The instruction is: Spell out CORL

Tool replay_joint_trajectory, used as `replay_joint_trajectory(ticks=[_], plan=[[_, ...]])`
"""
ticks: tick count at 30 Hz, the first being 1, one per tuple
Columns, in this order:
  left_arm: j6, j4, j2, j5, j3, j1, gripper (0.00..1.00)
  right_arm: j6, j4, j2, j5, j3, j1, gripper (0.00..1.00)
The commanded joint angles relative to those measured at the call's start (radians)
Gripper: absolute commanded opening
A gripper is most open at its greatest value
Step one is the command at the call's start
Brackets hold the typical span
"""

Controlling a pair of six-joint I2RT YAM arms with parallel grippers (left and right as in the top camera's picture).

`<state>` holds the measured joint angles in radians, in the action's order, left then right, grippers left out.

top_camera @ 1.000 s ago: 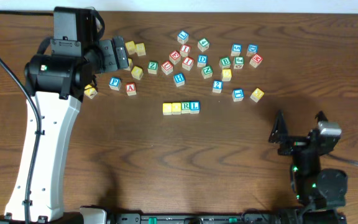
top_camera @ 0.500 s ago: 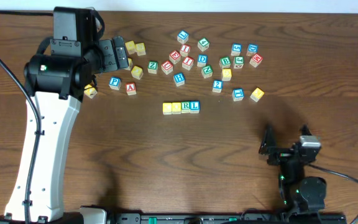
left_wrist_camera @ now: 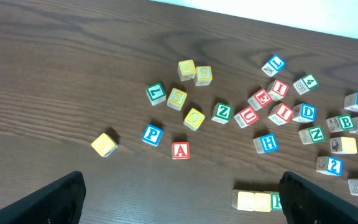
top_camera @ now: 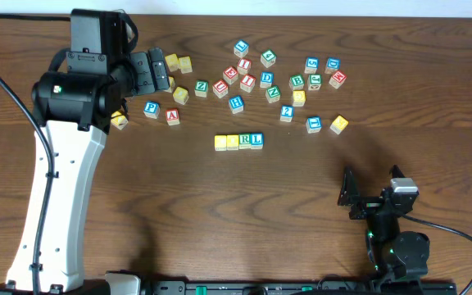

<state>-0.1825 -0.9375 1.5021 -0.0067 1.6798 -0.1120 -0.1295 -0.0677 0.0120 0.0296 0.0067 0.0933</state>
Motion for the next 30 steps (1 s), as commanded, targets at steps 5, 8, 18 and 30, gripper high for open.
replay_joint_trajectory(ticks=[5,8,18,30], plan=[[0.006,-0.002,-0.002,-0.009,0.006,0.002,0.98,-0.015,-0.005,-0.005,-0.01,-0.001,-0.008,1.0],[0.006,-0.002,-0.002,-0.009,0.006,0.002,0.98,-0.015,-0.005,-0.005,-0.01,-0.001,-0.008,0.99],[0.006,-0.056,-0.024,-0.009,0.005,0.002,0.98,-0.015,-0.005,-0.005,-0.01,-0.001,-0.008,0.99],[0.006,0.333,-0.445,-0.009,-0.551,0.043,0.98,-0.015,-0.005,-0.005,-0.01,-0.001,-0.008,0.99]])
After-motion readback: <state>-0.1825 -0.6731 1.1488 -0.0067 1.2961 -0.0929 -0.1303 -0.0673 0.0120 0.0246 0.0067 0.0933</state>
